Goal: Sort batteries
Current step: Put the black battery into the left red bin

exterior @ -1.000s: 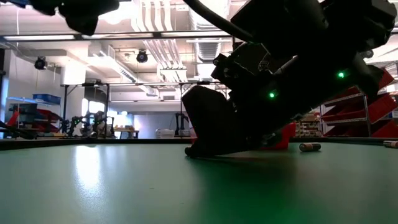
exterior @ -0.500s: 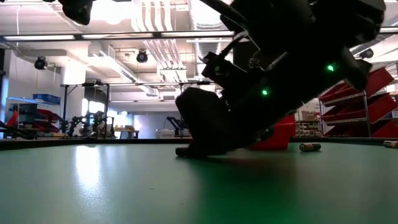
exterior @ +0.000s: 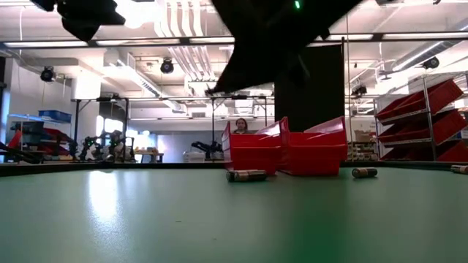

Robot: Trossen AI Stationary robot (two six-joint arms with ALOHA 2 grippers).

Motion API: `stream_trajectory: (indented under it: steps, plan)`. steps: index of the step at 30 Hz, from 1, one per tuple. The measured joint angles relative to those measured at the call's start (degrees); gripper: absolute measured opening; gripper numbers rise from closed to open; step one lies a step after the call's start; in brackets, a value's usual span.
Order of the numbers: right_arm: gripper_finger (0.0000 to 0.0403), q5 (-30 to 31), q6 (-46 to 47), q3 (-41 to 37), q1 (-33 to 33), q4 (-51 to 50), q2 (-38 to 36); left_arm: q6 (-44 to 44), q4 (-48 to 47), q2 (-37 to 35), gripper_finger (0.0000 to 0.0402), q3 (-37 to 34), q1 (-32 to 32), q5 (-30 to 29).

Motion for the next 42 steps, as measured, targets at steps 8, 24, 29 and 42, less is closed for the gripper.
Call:
stream_trajectory:
  steps: [8, 24, 29, 42]
  plan:
    - [0.0050, 0.73, -8.94, -0.80, -8.45, -2.16, -9.69, 2.11, -0.18, 2.17, 0.0114, -2.42, 0.19, -3.89]
    - [0.0094, -0.60, -9.76, -1.57, -25.85, -2.34, -5.34, 2.70, -0.77, 2.02, 0.0114, -2.30, 0.22, -7.83]
    - [0.0143, -6.87, -12.09, -1.25, -26.45, -3.74, -6.31, 3.14, -1.45, 2.02, 0.0114, -2.30, 0.22, -7.83]
    - [0.0259, -9.67, -1.72, -1.15, -12.24, -17.19, -8.82, 2.96, -2.43, 2.00, 0.0114, -2.32, 0.22, -7.87]
